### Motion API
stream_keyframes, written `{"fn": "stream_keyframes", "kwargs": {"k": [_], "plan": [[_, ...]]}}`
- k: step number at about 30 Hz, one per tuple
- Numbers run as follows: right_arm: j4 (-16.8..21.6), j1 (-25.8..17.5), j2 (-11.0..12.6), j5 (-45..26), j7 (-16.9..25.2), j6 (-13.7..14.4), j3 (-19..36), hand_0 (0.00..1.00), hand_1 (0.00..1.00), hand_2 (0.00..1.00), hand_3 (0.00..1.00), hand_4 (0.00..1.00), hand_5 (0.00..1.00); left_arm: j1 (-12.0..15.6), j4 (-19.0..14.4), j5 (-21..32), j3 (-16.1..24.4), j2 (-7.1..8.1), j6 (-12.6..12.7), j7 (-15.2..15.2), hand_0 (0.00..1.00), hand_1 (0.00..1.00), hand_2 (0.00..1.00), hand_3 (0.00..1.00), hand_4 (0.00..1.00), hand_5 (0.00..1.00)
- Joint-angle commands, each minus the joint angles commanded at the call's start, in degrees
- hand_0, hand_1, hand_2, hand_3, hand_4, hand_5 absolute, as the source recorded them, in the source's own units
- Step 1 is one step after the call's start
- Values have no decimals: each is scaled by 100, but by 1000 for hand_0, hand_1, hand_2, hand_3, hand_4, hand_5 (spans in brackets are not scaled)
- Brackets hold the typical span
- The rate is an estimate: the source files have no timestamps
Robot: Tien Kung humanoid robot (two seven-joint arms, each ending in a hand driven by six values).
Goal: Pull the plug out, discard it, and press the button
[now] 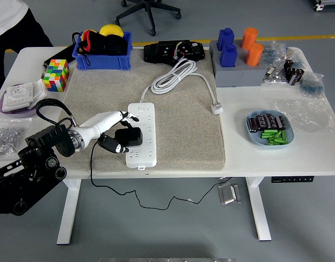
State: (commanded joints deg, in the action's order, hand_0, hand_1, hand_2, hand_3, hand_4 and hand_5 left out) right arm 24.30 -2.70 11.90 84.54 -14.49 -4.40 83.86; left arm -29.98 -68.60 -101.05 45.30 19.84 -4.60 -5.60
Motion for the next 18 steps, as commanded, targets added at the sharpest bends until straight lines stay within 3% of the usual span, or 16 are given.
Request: {"fn": "stream_keyframes", "kwargs": {"k": [4,5,10,11,16,17,18], "plan": [[-1,5,0,-1,0,-1,3,767,729,724,713,883,658,-41,18,74,-24,-23,-4,-28,681,580,537,719,873,2],[-1,6,-2,-3,0,-3,3,767,729,724,713,883,658,-58,28,107,-40,-30,5,-36,571,483,478,646,877,2],[6,14,-4,-6,1,-4,4,767,729,724,713,883,658,-122,103,227,-105,-68,126,-43,571,483,478,646,877,2],[6,15,-4,-6,1,-4,7,767,729,724,713,883,658,-132,118,230,-119,-72,148,-40,438,374,423,568,831,2],[2,11,0,-4,1,-3,9,767,729,724,713,883,658,-177,185,174,-215,-82,280,26,438,374,423,568,831,2],[1,10,-1,-3,0,-3,9,767,729,724,713,883,658,-183,197,165,-230,-83,318,59,362,303,351,528,702,2],[1,9,-1,-3,0,-4,9,767,729,724,713,883,658,-188,207,164,-243,-85,354,90,362,303,351,528,702,2]]}}
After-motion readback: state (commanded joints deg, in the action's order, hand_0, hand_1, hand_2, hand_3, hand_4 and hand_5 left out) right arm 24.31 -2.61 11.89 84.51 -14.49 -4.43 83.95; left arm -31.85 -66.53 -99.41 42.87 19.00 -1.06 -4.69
